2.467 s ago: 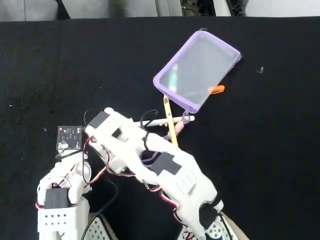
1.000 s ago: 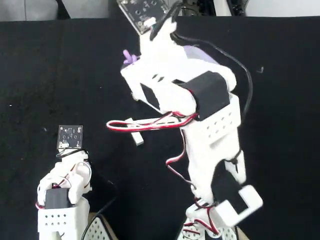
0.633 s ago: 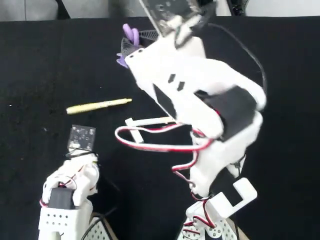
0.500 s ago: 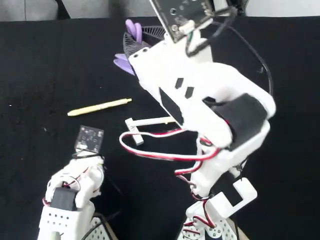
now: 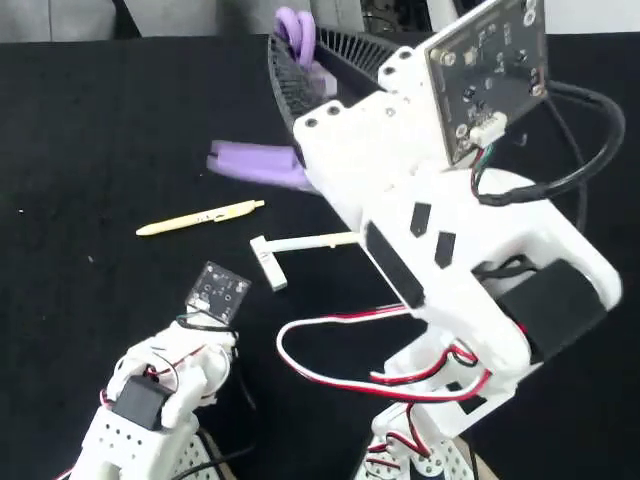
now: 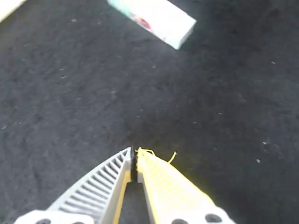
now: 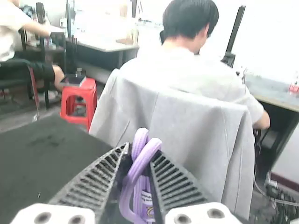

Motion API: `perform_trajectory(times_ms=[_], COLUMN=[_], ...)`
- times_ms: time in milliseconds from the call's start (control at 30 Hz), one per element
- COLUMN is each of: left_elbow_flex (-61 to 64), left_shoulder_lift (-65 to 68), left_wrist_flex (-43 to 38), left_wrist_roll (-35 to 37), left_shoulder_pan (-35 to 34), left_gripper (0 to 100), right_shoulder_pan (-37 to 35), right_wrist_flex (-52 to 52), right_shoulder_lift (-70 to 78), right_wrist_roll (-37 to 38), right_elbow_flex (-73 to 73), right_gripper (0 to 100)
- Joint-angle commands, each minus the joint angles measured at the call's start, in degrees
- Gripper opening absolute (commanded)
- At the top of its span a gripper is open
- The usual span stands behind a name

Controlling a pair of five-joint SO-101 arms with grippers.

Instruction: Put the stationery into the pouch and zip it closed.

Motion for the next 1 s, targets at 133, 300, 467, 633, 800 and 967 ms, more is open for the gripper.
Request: perform_trajectory(times_ms=[133, 300, 467, 633, 800, 967], left_elbow_flex=[-6.9, -12.4, -17.2, -15.1, -8.2, -6.7], left_shoulder_lift=[-0.4, -0.4, -0.4, -0.4, -0.4, -0.4], left_wrist_flex=[0.2, -0.2, -11.5, -36.1, -61.8, -65.4], left_wrist_roll=[0.5, 0.4, 0.5, 0.5, 0.3, 0.3], left_shoulder_pan=[3.3, 3.5, 3.4, 3.5, 9.1, 19.6], left_gripper=[3, 3, 3, 3, 3, 3], right_shoulder_pan=[0.8, 0.7, 0.7, 0.5, 0.4, -2.8], right_wrist_flex=[3.3, 2.8, 2.8, 2.8, 2.9, 2.8], right_shoulder_lift=[0.1, 0.2, 0.3, 0.3, 1.2, 4.7], right_wrist_roll=[0.4, 0.4, 0.4, 0.4, 0.3, 0.3], right_elbow_flex=[-2.0, -2.0, -1.9, -1.8, -1.8, -2.2], right_gripper=[1.1, 1.1, 1.1, 1.1, 1.1, 1.1])
